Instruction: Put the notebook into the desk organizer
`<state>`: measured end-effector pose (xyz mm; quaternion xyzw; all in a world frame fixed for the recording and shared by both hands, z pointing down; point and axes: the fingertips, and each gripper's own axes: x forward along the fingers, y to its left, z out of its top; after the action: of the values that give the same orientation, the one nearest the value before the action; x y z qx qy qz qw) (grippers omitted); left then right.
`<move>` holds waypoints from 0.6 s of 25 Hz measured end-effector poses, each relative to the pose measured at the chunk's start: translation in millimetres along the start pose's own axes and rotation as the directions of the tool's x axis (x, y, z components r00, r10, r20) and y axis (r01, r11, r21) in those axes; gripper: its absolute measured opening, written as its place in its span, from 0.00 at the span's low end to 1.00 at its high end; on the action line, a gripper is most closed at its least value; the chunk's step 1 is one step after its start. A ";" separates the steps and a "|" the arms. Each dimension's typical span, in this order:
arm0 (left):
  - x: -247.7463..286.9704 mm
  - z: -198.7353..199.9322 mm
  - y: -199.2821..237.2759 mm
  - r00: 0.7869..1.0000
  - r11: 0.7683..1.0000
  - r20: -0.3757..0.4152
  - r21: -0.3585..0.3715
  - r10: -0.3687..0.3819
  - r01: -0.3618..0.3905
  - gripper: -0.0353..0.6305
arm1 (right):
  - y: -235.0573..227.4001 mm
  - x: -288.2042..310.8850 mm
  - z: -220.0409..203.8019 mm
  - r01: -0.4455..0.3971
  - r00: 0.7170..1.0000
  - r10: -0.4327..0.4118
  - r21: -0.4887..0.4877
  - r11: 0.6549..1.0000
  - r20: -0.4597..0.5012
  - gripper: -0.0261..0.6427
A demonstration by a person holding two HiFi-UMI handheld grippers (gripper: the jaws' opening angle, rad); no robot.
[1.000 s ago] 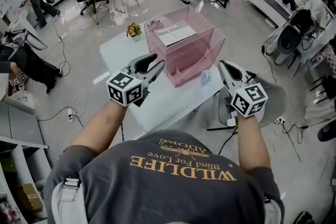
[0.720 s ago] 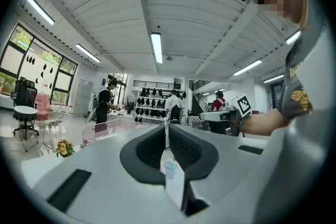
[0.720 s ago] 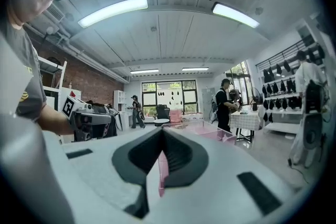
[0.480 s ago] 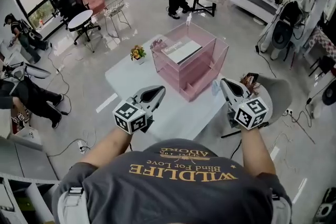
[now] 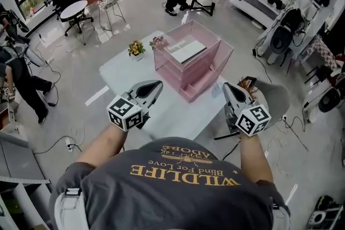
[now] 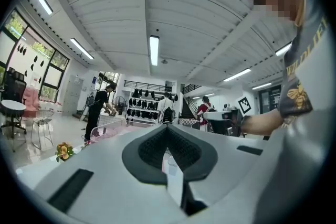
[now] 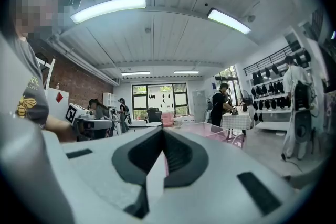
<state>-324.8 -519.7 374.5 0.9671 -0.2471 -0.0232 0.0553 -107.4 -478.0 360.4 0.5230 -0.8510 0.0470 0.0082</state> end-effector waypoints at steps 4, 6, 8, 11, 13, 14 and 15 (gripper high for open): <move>8.2 3.7 -7.8 1.000 1.000 0.010 -0.006 0.004 -0.004 0.05 | -11.4 -4.8 2.7 0.003 1.000 -0.003 0.010 1.000 0.005 0.04; 9.6 5.1 -8.6 1.000 1.000 0.009 -0.002 0.009 -0.009 0.05 | -13.6 -3.2 2.1 -0.001 1.000 0.001 0.018 1.000 0.004 0.04; 9.6 6.7 -8.0 1.000 1.000 0.009 0.004 0.017 -0.017 0.05 | -13.6 -1.0 1.9 -0.008 1.000 0.008 0.017 1.000 0.005 0.04; 9.4 6.2 -6.9 1.000 1.000 0.011 0.003 0.026 -0.026 0.05 | -15.3 -0.1 0.9 -0.010 1.000 0.010 0.011 1.000 0.003 0.04; 8.6 4.4 -7.1 1.000 1.000 0.009 0.007 0.028 -0.028 0.05 | -17.2 -0.2 0.0 -0.004 1.000 0.004 0.009 1.000 0.002 0.04; 7.8 3.5 -7.3 1.000 1.000 0.007 0.010 0.028 -0.028 0.05 | -17.6 -0.1 -0.3 -0.001 1.000 0.001 0.008 1.000 0.002 0.04; 6.7 2.7 -7.5 1.000 1.000 0.006 0.012 0.028 -0.028 0.05 | -17.5 0.0 -0.4 0.001 1.000 -0.001 0.006 1.000 0.001 0.04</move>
<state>-315.5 -516.6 370.8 0.9638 -0.2609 -0.0235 0.0490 -91.9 -485.9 362.1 0.5235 -0.8506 0.0492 0.0062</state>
